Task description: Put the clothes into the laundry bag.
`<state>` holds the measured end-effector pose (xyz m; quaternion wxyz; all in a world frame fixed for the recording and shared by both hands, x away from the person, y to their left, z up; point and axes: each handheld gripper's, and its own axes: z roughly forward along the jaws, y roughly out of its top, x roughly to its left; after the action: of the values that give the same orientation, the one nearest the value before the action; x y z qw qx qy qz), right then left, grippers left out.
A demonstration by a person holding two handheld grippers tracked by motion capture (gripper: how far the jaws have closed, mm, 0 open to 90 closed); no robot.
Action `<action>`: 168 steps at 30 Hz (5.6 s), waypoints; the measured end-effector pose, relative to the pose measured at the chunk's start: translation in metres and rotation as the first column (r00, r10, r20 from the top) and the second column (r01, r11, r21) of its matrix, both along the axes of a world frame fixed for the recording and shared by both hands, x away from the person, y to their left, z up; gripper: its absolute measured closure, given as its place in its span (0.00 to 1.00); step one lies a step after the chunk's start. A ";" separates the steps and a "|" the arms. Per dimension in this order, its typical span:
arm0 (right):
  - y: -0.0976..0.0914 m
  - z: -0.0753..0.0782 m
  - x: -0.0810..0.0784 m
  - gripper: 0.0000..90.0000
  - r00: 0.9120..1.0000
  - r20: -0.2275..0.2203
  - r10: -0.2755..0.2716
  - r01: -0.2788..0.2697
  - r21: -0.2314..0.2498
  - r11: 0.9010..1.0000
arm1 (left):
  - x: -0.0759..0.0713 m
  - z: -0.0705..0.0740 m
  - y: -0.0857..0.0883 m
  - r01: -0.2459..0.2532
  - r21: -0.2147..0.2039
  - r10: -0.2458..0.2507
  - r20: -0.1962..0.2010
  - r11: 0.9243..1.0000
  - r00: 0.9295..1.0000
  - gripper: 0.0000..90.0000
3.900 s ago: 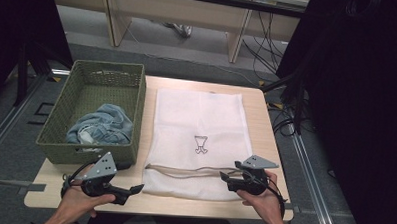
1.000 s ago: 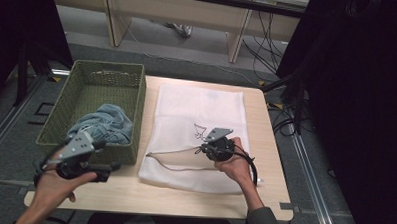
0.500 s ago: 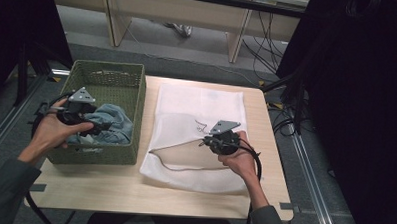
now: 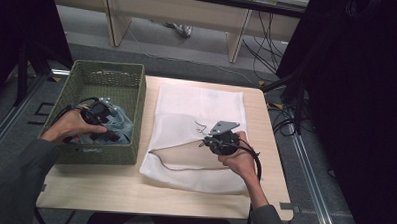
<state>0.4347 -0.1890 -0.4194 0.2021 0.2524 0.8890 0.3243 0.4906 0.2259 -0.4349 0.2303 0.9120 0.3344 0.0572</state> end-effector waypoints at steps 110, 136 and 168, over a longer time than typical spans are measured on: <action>-0.011 0.021 0.003 0.95 0.999 0.021 -0.045 0.044 0.051 0.998 | -0.068 0.134 0.014 -0.148 -0.272 0.271 0.503 0.951 0.820 0.72; -0.013 0.032 0.009 0.95 0.998 0.060 -0.031 0.027 0.070 0.997 | -0.178 0.219 -0.025 0.274 -0.514 0.018 0.492 0.813 0.870 0.72; -0.023 0.043 0.006 0.95 0.997 0.066 -0.046 0.038 0.116 0.993 | -0.127 0.092 -0.169 0.332 -0.447 -0.239 0.252 0.831 0.938 0.70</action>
<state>0.4405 -0.2117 -0.3765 0.2244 0.2711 0.8559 0.3789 0.3633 0.0570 -0.3432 0.4864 0.8559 0.1744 0.0217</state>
